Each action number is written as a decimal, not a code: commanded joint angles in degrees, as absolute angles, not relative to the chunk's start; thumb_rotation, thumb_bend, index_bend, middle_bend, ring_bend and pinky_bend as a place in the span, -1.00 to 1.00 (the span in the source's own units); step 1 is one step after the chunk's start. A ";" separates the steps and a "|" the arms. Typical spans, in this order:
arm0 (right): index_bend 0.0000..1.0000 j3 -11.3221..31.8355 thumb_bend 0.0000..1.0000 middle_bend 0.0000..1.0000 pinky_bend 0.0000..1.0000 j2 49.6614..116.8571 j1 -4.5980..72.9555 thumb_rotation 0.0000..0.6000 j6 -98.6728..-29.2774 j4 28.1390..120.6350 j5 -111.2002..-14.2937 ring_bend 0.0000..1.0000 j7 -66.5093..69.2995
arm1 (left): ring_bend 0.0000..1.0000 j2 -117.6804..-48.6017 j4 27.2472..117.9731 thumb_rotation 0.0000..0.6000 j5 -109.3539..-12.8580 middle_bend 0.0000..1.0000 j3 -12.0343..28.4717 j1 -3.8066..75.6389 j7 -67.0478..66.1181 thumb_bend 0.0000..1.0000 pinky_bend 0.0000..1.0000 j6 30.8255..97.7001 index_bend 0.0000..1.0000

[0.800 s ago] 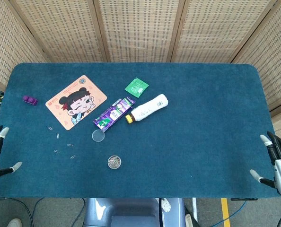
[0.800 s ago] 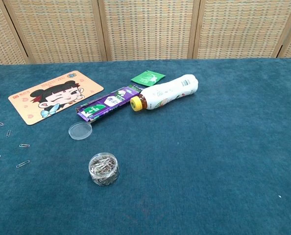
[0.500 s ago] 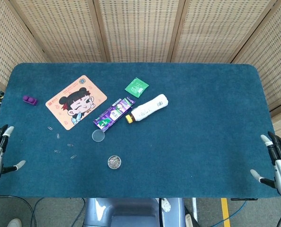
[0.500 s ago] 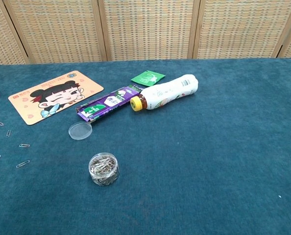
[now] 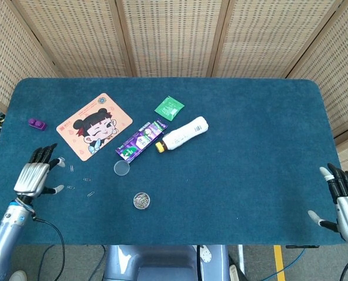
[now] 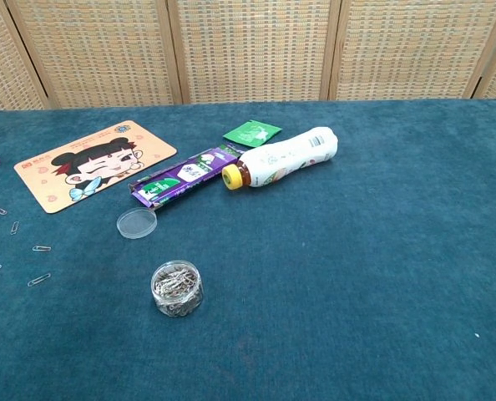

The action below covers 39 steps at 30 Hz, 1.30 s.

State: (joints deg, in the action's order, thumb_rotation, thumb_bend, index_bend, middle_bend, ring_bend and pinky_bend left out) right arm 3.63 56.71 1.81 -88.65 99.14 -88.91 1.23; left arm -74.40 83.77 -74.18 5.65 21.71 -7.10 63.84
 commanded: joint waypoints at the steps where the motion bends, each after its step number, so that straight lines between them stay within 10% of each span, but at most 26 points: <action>1: -1.00 3.76 -1.00 -1.00 -1.00 56.74 1.92 1.00 -88.37 99.02 -88.52 -1.00 1.57 | -1.00 -80.38 76.90 1.00 -72.15 -1.00 7.23 26.18 -8.94 -0.50 -1.00 58.52 -0.10; 39: -1.00 3.87 -1.00 -1.00 -1.00 56.14 2.45 1.00 -86.87 98.90 -87.29 -1.00 3.62 | -1.00 -88.46 66.58 1.00 -71.81 -1.00 3.87 28.93 -7.05 -0.19 -1.00 52.31 -0.04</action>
State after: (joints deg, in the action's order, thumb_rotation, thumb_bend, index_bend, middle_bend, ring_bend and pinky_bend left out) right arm 3.87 56.14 2.45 -86.87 98.91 -87.29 3.62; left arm -88.37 66.68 -71.72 3.95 28.94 -7.15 52.31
